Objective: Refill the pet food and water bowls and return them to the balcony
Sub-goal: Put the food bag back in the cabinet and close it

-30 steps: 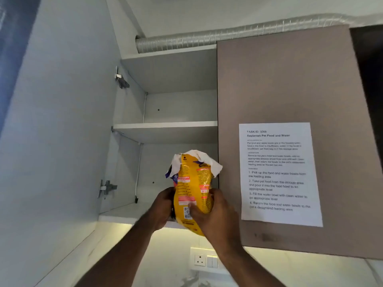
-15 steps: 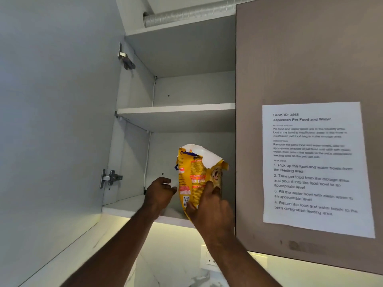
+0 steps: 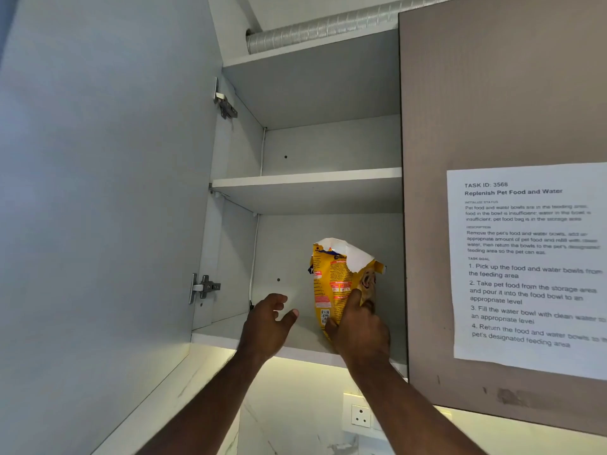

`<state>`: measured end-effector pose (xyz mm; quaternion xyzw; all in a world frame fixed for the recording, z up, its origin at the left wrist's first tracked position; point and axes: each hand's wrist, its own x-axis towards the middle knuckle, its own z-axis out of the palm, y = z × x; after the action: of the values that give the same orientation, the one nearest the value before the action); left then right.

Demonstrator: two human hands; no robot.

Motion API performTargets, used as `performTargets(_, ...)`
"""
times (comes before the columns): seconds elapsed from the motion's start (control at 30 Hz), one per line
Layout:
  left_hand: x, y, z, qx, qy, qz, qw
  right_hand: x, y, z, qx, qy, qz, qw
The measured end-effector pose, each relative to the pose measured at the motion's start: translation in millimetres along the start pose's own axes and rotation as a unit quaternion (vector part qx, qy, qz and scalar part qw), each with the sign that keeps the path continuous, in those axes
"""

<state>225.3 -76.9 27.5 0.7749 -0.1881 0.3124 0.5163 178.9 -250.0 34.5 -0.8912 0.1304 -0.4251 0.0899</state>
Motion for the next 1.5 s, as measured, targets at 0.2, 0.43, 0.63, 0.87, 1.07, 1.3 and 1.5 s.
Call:
performTargets(0.2,-18.4,7.5,-10.1,-0.014,0.012,0.036,0.999,-16.6,-0.7,-14.2,0.01,-0.005,0.007,1.0)
performTargets(0.43,-66.2,14.8,-28.0,-0.051,0.039,0.058,0.996,-75.8,-10.6,-53.1,0.083,0.061,-0.03,0.994)
performTargets(0.63,-119.5,20.6,-48.1,-0.079,0.052,0.041,0.995,-131.6,-42.3,-100.9,0.112,0.089,-0.056,0.988)
performTargets(0.87,-175.0,30.2,-87.3,-0.084,0.051,-0.002,0.995,-185.3,-75.3,-152.3,0.145,0.119,-0.104,0.977)
performTargets(1.07,-229.8,36.7,-131.3,-0.055,0.06,-0.063,0.995,-240.4,-105.8,-200.8,0.205,0.119,-0.148,0.96)
performTargets(1.3,-288.5,44.3,-184.9,-0.055,0.095,-0.179,0.978,-298.1,-128.8,-244.9,0.223,0.098,-0.197,0.95)
performTargets(1.5,-317.5,58.1,-230.7,-0.054,0.169,-0.09,0.98,-321.0,-149.3,-261.5,0.225,0.082,-0.205,0.949)
